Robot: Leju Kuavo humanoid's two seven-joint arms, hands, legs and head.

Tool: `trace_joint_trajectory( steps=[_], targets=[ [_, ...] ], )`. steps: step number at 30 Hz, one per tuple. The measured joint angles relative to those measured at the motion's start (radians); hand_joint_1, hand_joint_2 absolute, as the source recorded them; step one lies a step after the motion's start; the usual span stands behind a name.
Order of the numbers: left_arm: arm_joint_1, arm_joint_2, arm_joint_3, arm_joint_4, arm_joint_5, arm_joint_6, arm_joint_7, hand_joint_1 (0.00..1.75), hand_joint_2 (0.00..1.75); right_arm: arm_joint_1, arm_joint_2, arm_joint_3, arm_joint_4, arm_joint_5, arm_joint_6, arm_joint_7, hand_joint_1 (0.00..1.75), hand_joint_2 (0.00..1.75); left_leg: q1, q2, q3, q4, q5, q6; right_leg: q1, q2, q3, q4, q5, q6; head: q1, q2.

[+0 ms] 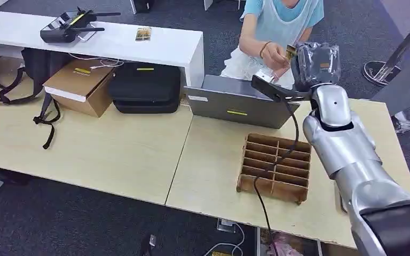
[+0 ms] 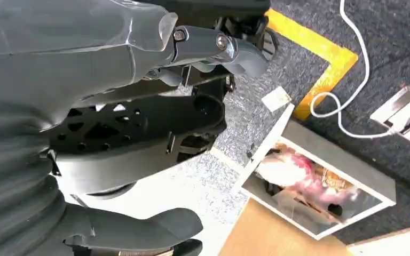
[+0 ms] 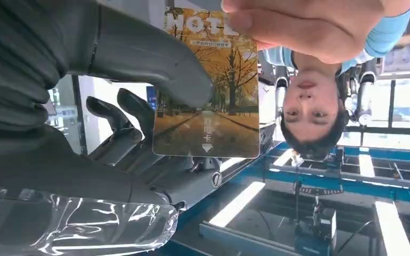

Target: Pass the card to the sensor for recognition and then transmit it.

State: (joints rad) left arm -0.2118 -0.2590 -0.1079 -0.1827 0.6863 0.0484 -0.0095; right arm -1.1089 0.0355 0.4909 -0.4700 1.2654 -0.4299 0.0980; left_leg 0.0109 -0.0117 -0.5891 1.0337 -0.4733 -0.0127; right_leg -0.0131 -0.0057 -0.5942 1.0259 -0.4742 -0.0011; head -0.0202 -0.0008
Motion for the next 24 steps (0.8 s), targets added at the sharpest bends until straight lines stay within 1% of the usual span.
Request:
trace_joint_trajectory(
  steps=[1, 2, 3, 8, 11, 13, 14, 16, 19, 22, 24],
  targets=[
    [-0.001, -0.001, -0.002, 0.000, -0.002, 0.000, 0.000, 0.00, 1.75, 0.001, 0.000, 0.002, 0.006, 0.000, -0.004, 0.003, 1.59, 1.75, 0.000, 0.000, 0.000, 0.000, 0.000, 0.000, 0.000, 0.000, 0.000, 0.000, 0.000, 0.000, 0.000, 0.000],
    [-0.002, -0.003, -0.004, 0.000, -0.003, 0.000, 0.000, 0.00, 1.75, 0.003, 0.000, 0.002, 0.012, -0.002, -0.007, 0.005, 0.42, 1.75, 0.000, 0.000, 0.000, 0.000, 0.000, 0.000, 0.000, 0.000, 0.000, 0.000, 0.000, 0.000, 0.000, 0.000],
    [-0.002, -0.003, -0.005, 0.000, -0.004, 0.000, 0.000, 0.00, 1.75, 0.005, 0.000, 0.002, 0.018, -0.002, -0.011, 0.005, 0.00, 1.75, 0.000, 0.000, 0.000, 0.000, 0.000, 0.000, 0.000, 0.000, 0.000, 0.000, 0.000, 0.000, 0.000, 0.000],
    [-0.004, -0.007, -0.009, 0.000, -0.005, 0.000, 0.000, 0.00, 1.75, 0.017, -0.001, 0.002, 0.041, -0.012, -0.031, 0.008, 0.00, 1.75, 0.000, 0.000, 0.000, 0.000, 0.000, 0.000, 0.000, 0.001, -0.001, 0.000, 0.000, 0.000, 0.000, 0.000],
    [-0.005, -0.008, -0.010, 0.000, -0.003, 0.000, 0.000, 0.00, 1.75, 0.024, -0.003, 0.002, 0.050, -0.023, -0.055, 0.003, 0.00, 1.75, 0.000, 0.000, 0.000, 0.000, 0.000, 0.000, 0.000, 0.001, -0.001, 0.000, 0.000, 0.000, 0.000, 0.000],
    [-0.005, -0.008, -0.010, 0.000, -0.002, 0.000, 0.000, 0.00, 1.75, 0.029, -0.005, -0.005, 0.052, -0.039, -0.083, -0.014, 0.00, 1.75, 0.000, 0.000, 0.000, 0.000, 0.000, 0.000, 0.000, 0.001, -0.001, 0.000, 0.000, 0.000, 0.000, 0.000],
    [-0.005, -0.008, -0.010, 0.000, -0.002, 0.000, 0.000, 0.00, 1.75, 0.031, -0.005, -0.009, 0.052, -0.054, -0.097, -0.028, 0.00, 1.75, 0.000, 0.000, 0.000, 0.000, 0.000, 0.000, 0.000, 0.001, -0.001, 0.000, 0.000, 0.000, 0.000, 0.000],
    [-0.005, -0.007, -0.010, 0.000, 0.002, 0.000, 0.000, 0.00, 1.75, 0.036, -0.006, -0.031, 0.052, -0.099, -0.160, -0.077, 0.00, 1.75, 0.000, 0.000, 0.000, 0.000, 0.000, 0.000, 0.000, 0.001, -0.001, 0.000, 0.000, 0.000, 0.000, 0.000],
    [-0.005, -0.006, -0.010, 0.000, 0.014, 0.000, 0.000, 0.00, 1.75, 0.039, -0.009, -0.069, 0.047, -0.163, -0.221, -0.140, 0.00, 1.75, 0.000, 0.000, 0.000, 0.000, 0.000, 0.000, 0.000, 0.001, -0.001, 0.000, 0.000, 0.000, 0.000, 0.000],
    [-0.005, -0.002, -0.010, 0.000, 0.023, 0.000, 0.000, 0.00, 1.75, 0.044, -0.017, -0.116, 0.028, -0.211, -0.254, -0.179, 0.00, 1.75, 0.000, 0.000, 0.000, 0.000, 0.000, 0.000, 0.000, 0.001, -0.001, 0.000, 0.000, 0.000, 0.000, 0.000],
    [-0.005, 0.002, -0.010, 0.000, 0.033, 0.000, 0.000, 0.00, 1.75, 0.052, -0.029, -0.145, 0.002, -0.257, -0.256, -0.217, 0.00, 1.75, 0.000, 0.000, 0.000, 0.000, 0.000, 0.000, 0.000, 0.001, -0.001, 0.000, 0.000, 0.000, 0.000, 0.000]
  ],
)
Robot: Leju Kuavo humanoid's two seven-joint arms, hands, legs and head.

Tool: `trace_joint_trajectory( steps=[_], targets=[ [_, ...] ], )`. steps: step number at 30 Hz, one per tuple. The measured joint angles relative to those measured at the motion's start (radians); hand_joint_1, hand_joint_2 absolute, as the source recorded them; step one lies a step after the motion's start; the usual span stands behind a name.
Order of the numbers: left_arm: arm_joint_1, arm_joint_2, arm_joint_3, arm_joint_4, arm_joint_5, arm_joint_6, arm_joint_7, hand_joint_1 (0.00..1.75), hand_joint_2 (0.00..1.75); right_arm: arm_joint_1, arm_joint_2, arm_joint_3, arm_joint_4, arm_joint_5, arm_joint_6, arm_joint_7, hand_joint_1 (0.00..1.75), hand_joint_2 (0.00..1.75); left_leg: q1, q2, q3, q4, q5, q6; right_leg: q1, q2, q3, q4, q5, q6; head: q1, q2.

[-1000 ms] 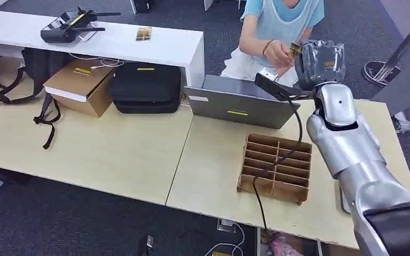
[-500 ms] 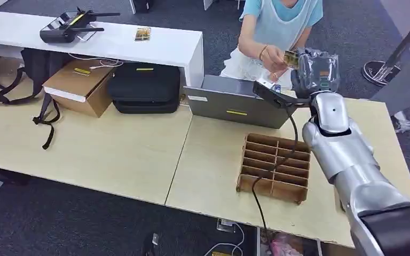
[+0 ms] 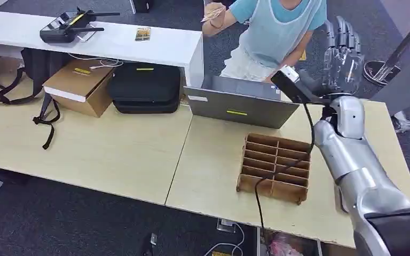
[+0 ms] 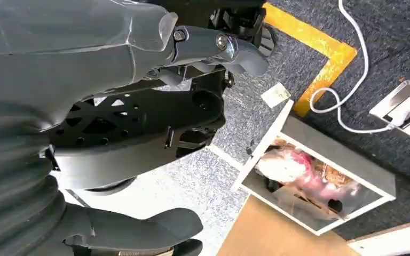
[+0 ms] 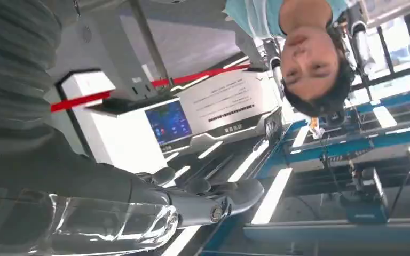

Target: Pass the card to the sensor for recognition and then transmit it.

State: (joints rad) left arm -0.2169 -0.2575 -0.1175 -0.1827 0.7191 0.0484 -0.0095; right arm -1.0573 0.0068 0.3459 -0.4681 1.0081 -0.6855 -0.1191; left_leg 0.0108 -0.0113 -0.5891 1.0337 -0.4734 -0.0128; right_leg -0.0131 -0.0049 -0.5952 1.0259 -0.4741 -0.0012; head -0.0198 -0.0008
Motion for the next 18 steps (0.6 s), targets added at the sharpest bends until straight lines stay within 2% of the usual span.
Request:
trace_joint_trajectory(
  steps=[3, 5, 7, 10, 16, 18],
  targets=[
    [0.002, 0.005, 0.000, 0.000, 0.011, 0.000, 0.000, 0.00, 1.75, 0.015, -0.023, -0.049, -0.060, -0.075, 0.012, -0.032, 0.00, 1.75, 0.000, 0.000, 0.000, 0.000, 0.000, 0.000, 0.000, 0.000, 0.000, 0.000, 0.000, 0.000, 0.000, 0.000],
    [0.005, 0.009, 0.000, 0.000, 0.029, 0.000, 0.000, 0.00, 1.75, 0.022, -0.037, -0.077, -0.105, -0.104, 0.051, -0.041, 0.00, 1.75, 0.000, 0.000, 0.000, 0.000, 0.000, 0.000, 0.000, 0.000, 0.000, 0.000, 0.000, 0.000, 0.000, 0.000],
    [0.008, 0.016, 0.000, 0.000, 0.041, 0.000, 0.000, 0.00, 1.75, 0.022, -0.056, -0.087, -0.138, -0.127, 0.124, -0.037, 0.00, 1.75, 0.000, 0.000, 0.000, 0.000, 0.000, 0.000, 0.000, 0.001, 0.000, 0.000, 0.000, 0.000, 0.000, 0.000],
    [0.013, 0.027, 0.000, 0.000, 0.056, 0.000, 0.000, 0.00, 1.75, 0.024, -0.129, -0.088, -0.207, -0.179, 0.269, -0.008, 0.00, 1.75, 0.000, -0.002, -0.001, 0.000, 0.000, 0.000, 0.000, -0.003, 0.000, -0.001, 0.000, 0.000, 0.000, 0.000],
    [0.014, 0.028, 0.000, 0.000, 0.057, 0.000, 0.000, 0.00, 1.75, 0.025, -0.138, -0.088, -0.214, -0.185, 0.277, -0.006, 0.00, 1.75, 0.000, -0.004, -0.001, 0.001, 0.000, 0.000, 0.000, -0.004, 0.000, -0.001, 0.000, 0.000, 0.000, 0.000],
    [0.022, 0.034, 0.000, 0.000, 0.064, 0.000, 0.000, 0.00, 1.75, 0.029, -0.194, -0.088, -0.261, -0.219, 0.334, 0.013, 0.00, 1.75, 0.000, -0.007, -0.002, 0.000, 0.001, 0.001, 0.000, -0.008, 0.000, -0.001, 0.000, 0.001, 0.000, 0.000]
  ],
)
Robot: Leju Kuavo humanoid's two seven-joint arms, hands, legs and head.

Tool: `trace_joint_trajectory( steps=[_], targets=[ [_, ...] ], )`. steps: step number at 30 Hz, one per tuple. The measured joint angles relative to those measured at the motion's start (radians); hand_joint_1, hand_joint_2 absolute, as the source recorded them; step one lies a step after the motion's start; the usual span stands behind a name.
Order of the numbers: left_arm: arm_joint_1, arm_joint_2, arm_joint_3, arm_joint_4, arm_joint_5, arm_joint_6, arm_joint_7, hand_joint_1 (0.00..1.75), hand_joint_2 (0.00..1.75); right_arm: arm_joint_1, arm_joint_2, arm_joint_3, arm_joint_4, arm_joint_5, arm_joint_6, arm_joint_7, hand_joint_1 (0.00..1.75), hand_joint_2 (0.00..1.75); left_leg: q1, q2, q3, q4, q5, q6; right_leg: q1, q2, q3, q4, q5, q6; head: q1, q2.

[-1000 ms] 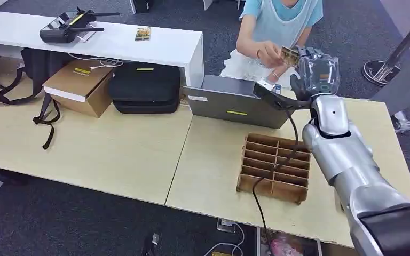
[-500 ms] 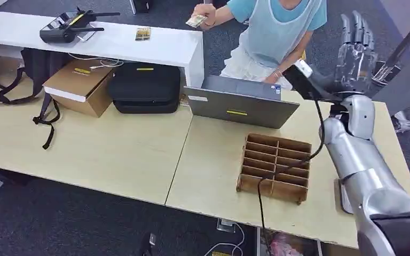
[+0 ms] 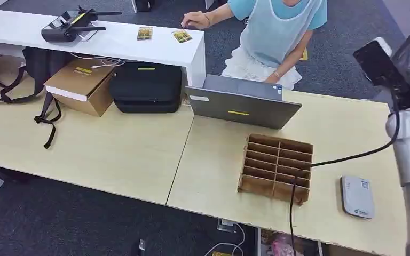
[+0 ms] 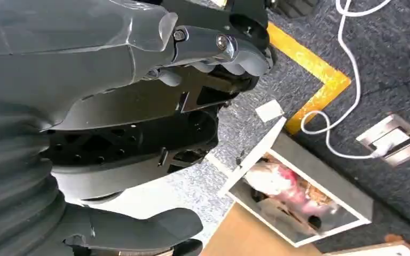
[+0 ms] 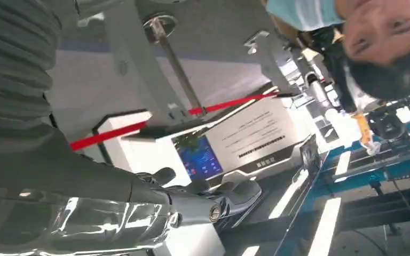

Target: Pass the card to the sensor for recognition and then transmit it.

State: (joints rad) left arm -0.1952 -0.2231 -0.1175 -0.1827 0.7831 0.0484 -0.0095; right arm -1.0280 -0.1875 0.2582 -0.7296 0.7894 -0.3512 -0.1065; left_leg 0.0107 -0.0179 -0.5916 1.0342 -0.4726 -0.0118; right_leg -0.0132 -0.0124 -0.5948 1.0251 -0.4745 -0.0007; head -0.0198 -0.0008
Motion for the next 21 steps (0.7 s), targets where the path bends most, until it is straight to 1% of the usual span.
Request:
trace_joint_trajectory(
  steps=[1, 2, 3, 4, 6, 9, 11, 12, 13, 14, 15, 16, 17, 18, 19, 21],
  targets=[
    [0.005, 0.005, 0.000, 0.000, 0.007, 0.000, 0.000, 0.00, 1.75, 0.006, -0.035, 0.000, -0.027, -0.022, 0.038, 0.020, 0.00, 1.75, 0.000, 0.001, 0.000, 0.000, 0.000, 0.000, 0.000, 0.001, -0.001, 0.000, 0.000, 0.000, 0.000, 0.000],
    [0.013, 0.014, 0.005, 0.000, 0.035, 0.000, 0.000, 0.00, 1.75, 0.103, -0.179, -0.003, -0.191, -0.101, 0.098, 0.061, 0.00, 1.75, 0.000, -0.003, 0.000, 0.001, -0.001, 0.001, 0.000, -0.002, 0.001, -0.003, 0.000, 0.001, 0.000, 0.000],
    [0.024, 0.020, 0.015, 0.000, 0.047, 0.000, 0.000, 0.00, 1.75, 0.211, -0.271, -0.033, -0.333, -0.158, 0.133, 0.074, 0.00, 1.75, 0.000, -0.004, 0.000, 0.000, -0.002, 0.002, 0.000, -0.003, 0.002, -0.004, -0.001, 0.001, -0.001, 0.000],
    [0.028, 0.022, 0.016, 0.000, 0.050, 0.000, 0.000, 0.00, 1.75, 0.282, -0.312, -0.057, -0.406, -0.182, 0.140, 0.074, 0.00, 1.75, 0.000, -0.005, 0.000, 0.000, -0.003, 0.003, 0.001, -0.004, 0.003, -0.004, -0.002, 0.002, 0.000, 0.000],
    [0.034, 0.025, 0.018, 0.000, 0.053, 0.000, 0.000, 0.00, 1.75, 0.414, -0.371, -0.117, -0.534, -0.203, 0.148, 0.070, 0.00, 1.75, 0.000, -0.006, -0.001, 0.000, -0.004, 0.005, 0.000, -0.005, 0.004, -0.004, -0.003, 0.004, 0.000, 0.000],
    [0.034, 0.029, 0.033, 0.000, 0.058, 0.000, 0.000, 0.00, 1.75, 0.549, -0.433, -0.189, -0.664, -0.226, 0.154, 0.069, 0.00, 1.75, 0.000, 0.000, 0.001, -0.001, -0.005, 0.005, 0.000, 0.000, 0.002, -0.004, -0.003, 0.004, 0.000, 0.000],
    [0.034, 0.030, 0.036, 0.000, 0.065, 0.000, 0.000, 0.00, 1.75, 0.676, -0.468, -0.255, -0.763, -0.304, 0.140, 0.051, 0.00, 1.75, 0.000, -0.003, 0.003, 0.000, -0.005, 0.005, 0.000, -0.003, 0.003, -0.005, -0.005, 0.004, 0.000, 0.000],
    [0.037, 0.030, 0.044, 0.000, 0.073, 0.000, 0.000, 0.00, 1.75, 0.777, -0.479, -0.308, -0.826, -0.356, 0.137, 0.033, 0.00, 1.75, 0.001, -0.009, 0.002, -0.001, -0.005, 0.006, 0.001, -0.008, 0.007, -0.005, -0.007, 0.007, 0.000, 0.000],
    [0.041, 0.030, 0.053, 0.000, 0.084, -0.002, 0.000, 0.00, 1.75, 0.896, -0.478, -0.386, -0.910, -0.411, 0.143, 0.002, 0.00, 1.75, 0.001, -0.015, 0.002, -0.001, -0.006, 0.006, 0.002, -0.015, 0.010, -0.005, -0.010, 0.005, 0.000, 0.000],
    [0.044, 0.030, 0.062, 0.000, 0.087, -0.006, 0.000, 0.00, 1.75, 0.997, -0.463, -0.462, -0.986, -0.448, 0.167, -0.038, 0.00, 1.75, 0.001, -0.018, 0.001, -0.002, -0.007, 0.004, 0.001, -0.019, 0.011, -0.004, -0.012, 0.005, 0.001, 0.000],
    [0.046, 0.031, 0.066, 0.000, 0.084, -0.021, 0.000, 0.00, 1.75, 1.069, -0.436, -0.532, -1.051, -0.458, 0.200, -0.079, 0.00, 1.75, 0.000, -0.017, 0.003, -0.002, -0.008, 0.004, 0.000, -0.018, 0.010, -0.004, -0.012, 0.004, -0.001, 0.000],
    [0.047, 0.032, 0.067, 0.000, 0.079, -0.025, 0.000, 0.00, 1.75, 1.132, -0.406, -0.581, -1.102, -0.451, 0.223, -0.109, 0.00, 1.75, 0.000, -0.015, 0.003, -0.003, -0.008, 0.002, 0.001, -0.016, 0.010, -0.004, -0.012, 0.003, 0.000, 0.000],
    [0.048, 0.034, 0.067, 0.000, 0.077, -0.025, 0.000, 0.00, 1.75, 1.190, -0.372, -0.620, -1.152, -0.431, 0.233, -0.135, 0.00, 1.75, 0.001, -0.013, 0.005, -0.003, -0.010, 0.002, 0.001, -0.013, 0.010, -0.004, -0.013, 0.003, 0.001, 0.000],
    [0.048, 0.034, 0.067, 0.000, 0.073, -0.025, 0.000, 0.00, 1.75, 1.241, -0.332, -0.652, -1.205, -0.384, 0.230, -0.153, 0.00, 1.75, 0.001, -0.012, 0.005, -0.003, -0.011, 0.001, 0.001, -0.012, 0.010, -0.004, -0.013, 0.002, 0.000, 0.000],
    [0.048, 0.034, 0.067, 0.000, 0.071, -0.025, 0.000, 0.00, 1.75, 1.284, -0.291, -0.663, -1.247, -0.314, 0.210, -0.155, 0.00, 1.75, 0.001, -0.009, 0.005, -0.004, -0.012, 0.001, 0.001, -0.009, 0.010, -0.003, -0.013, 0.002, 0.000, 0.000],
    [0.048, 0.035, 0.067, 0.000, 0.068, -0.025, 0.000, 0.00, 1.75, 1.351, -0.246, -0.649, -1.294, -0.207, 0.155, -0.133, 0.00, 1.75, 0.001, -0.005, 0.007, -0.004, -0.013, 0.000, 0.001, -0.005, 0.010, -0.003, -0.014, 0.001, 0.000, 0.000]
  ],
)
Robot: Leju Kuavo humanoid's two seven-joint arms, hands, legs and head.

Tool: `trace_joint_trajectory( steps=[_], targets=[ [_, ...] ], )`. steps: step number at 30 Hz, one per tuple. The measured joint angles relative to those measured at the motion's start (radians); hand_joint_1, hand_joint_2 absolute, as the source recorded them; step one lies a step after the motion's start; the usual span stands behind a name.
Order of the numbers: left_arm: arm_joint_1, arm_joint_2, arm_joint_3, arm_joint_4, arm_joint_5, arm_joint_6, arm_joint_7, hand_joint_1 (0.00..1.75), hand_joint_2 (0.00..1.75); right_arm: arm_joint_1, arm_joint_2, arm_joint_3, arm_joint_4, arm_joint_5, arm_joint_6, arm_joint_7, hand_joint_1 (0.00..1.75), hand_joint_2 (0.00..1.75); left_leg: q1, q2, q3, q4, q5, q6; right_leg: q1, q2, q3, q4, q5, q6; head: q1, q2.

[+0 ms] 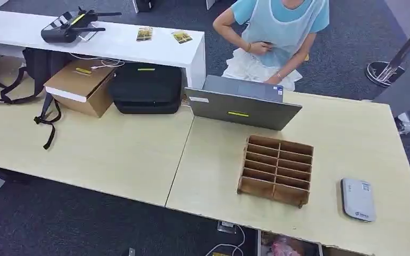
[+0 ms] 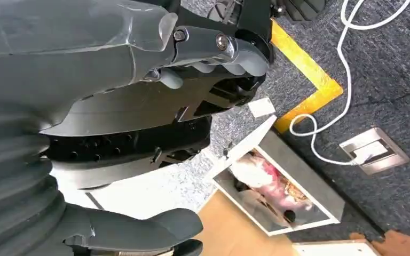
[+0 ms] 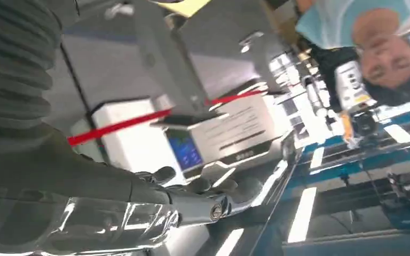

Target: Pass the card to the sensor for recognition and then transmit it.

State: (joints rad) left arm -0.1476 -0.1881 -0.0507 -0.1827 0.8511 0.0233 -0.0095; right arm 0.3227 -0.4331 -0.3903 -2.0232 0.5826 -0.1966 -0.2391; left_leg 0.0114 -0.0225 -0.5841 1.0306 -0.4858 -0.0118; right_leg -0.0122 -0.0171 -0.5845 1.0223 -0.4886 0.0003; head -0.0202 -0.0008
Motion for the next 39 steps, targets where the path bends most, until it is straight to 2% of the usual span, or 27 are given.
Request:
trace_joint_trajectory(
  steps=[5, 9, 11, 16, 18, 23, 28, 35, 39],
  targets=[
    [0.000, 0.000, 0.000, 0.000, -0.004, 0.000, 0.000, 0.00, 1.75, 0.064, 0.045, 0.109, -0.030, 0.179, -0.160, 0.096, 0.00, 1.75, 0.000, 0.007, 0.003, 0.000, 0.000, 0.000, 0.000, 0.007, 0.000, 0.000, 0.001, -0.001, 0.001, 0.000],
    [0.000, 0.001, 0.000, 0.000, -0.008, 0.000, 0.000, 0.00, 1.75, 0.066, 0.062, 0.264, -0.001, 0.385, -0.293, 0.220, 0.00, 1.75, 0.000, 0.009, 0.004, 0.000, 0.000, 0.000, 0.000, 0.009, 0.001, 0.000, 0.002, -0.002, 0.000, 0.000],
    [0.000, 0.000, 0.000, 0.000, -0.011, 0.000, 0.000, 0.00, 1.75, 0.052, 0.070, 0.346, 0.038, 0.483, -0.334, 0.286, 0.00, 1.75, 0.000, 0.009, 0.005, 0.000, 0.000, 0.000, 0.000, 0.009, 0.001, 0.000, 0.002, -0.002, 0.001, 0.000],
    [-0.001, 0.000, 0.000, 0.000, -0.011, 0.000, 0.000, 0.00, 1.75, 0.005, 0.095, 0.493, 0.146, 0.628, -0.375, 0.382, 0.00, 1.75, 0.000, 0.009, 0.005, 0.000, 0.000, 0.000, 0.000, 0.009, 0.001, 0.000, 0.002, -0.002, 0.000, 0.000],
    [-0.001, -0.002, 0.000, 0.000, -0.011, 0.001, 0.000, 0.00, 1.75, -0.010, 0.103, 0.529, 0.180, 0.664, -0.372, 0.417, 0.00, 1.75, 0.000, 0.009, 0.005, 0.000, 0.000, 0.000, 0.000, 0.009, 0.001, 0.000, 0.002, -0.002, 0.000, 0.000],
    [-0.001, -0.002, 0.000, 0.000, -0.011, 0.001, 0.000, 0.00, 1.75, -0.021, 0.118, 0.586, 0.230, 0.832, -0.300, 0.596, 0.00, 1.75, 0.000, 0.009, 0.005, 0.000, 0.000, 0.000, 0.000, 0.009, 0.001, 0.000, 0.002, -0.002, 0.001, 0.000],
    [-0.001, -0.002, 0.000, 0.000, -0.011, 0.001, 0.000, 0.00, 1.75, -0.019, 0.128, 0.612, 0.240, 0.896, -0.270, 0.638, 0.00, 1.75, 0.000, 0.010, 0.005, 0.000, 0.000, 0.000, 0.000, 0.009, 0.001, 0.000, 0.002, -0.002, 0.000, 0.000],
    [0.000, -0.003, 0.000, 0.000, -0.008, 0.001, 0.000, 0.00, 1.75, 0.006, 0.116, 0.643, 0.217, 0.986, -0.085, 0.751, 0.00, 1.75, 0.000, 0.010, 0.005, 0.000, 0.000, 0.000, 0.000, 0.009, 0.001, 0.000, 0.002, -0.002, 0.000, 0.000],
    [0.000, -0.005, 0.000, 0.000, -0.006, 0.001, 0.000, 0.00, 1.75, 0.006, 0.106, 0.658, 0.197, 0.986, -0.035, 0.775, 0.00, 1.75, 0.000, 0.010, 0.005, 0.000, 0.000, 0.000, 0.000, 0.009, 0.001, 0.000, 0.002, -0.002, 0.001, 0.000]
  ],
)
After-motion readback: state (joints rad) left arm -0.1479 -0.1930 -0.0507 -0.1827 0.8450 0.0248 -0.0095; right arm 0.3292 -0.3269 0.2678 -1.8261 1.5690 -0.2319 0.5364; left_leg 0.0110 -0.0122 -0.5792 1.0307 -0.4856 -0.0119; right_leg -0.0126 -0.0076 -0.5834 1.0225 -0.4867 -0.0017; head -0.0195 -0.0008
